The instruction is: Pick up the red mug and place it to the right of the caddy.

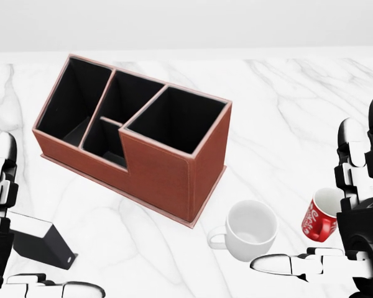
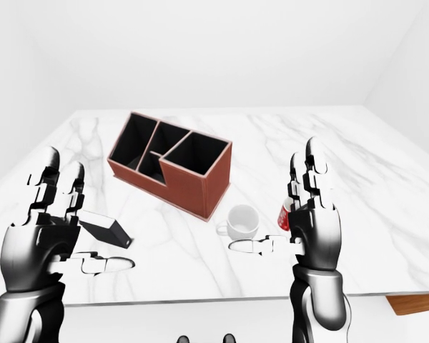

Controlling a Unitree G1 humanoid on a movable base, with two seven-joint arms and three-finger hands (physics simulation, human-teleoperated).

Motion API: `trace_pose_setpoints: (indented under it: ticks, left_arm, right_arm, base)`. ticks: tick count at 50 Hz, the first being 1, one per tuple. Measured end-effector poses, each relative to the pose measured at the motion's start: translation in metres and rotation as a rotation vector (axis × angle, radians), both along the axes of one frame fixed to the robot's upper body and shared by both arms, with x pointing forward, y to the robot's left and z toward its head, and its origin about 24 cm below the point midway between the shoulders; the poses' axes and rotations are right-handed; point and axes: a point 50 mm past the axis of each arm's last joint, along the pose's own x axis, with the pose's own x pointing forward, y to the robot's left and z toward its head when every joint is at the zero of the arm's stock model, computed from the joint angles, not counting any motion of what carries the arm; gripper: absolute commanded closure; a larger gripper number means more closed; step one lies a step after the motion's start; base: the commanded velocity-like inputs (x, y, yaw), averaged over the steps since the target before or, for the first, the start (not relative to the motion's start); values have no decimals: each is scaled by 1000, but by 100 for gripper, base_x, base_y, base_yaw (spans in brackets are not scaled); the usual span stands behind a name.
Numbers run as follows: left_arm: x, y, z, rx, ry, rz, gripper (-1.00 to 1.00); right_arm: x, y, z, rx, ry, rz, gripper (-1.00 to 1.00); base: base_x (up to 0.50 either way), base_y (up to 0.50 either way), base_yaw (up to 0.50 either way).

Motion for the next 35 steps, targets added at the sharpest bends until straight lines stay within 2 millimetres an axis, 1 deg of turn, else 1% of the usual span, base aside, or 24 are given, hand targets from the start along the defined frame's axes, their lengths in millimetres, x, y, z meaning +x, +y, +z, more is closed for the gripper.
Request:
trace_pose_setpoints:
  ticks: [22,35]
  left_arm:
    - [-2,0,3,3,-15,-1,-100]
    - [-3,0,4,5,-20,-1,-100]
  right_arm:
    - [1,0,-2,-1,8,2,-100]
    - [0,1,-1,-3,7,0,-100]
  base:
    - [42,0,0]
    - [30,0,0]
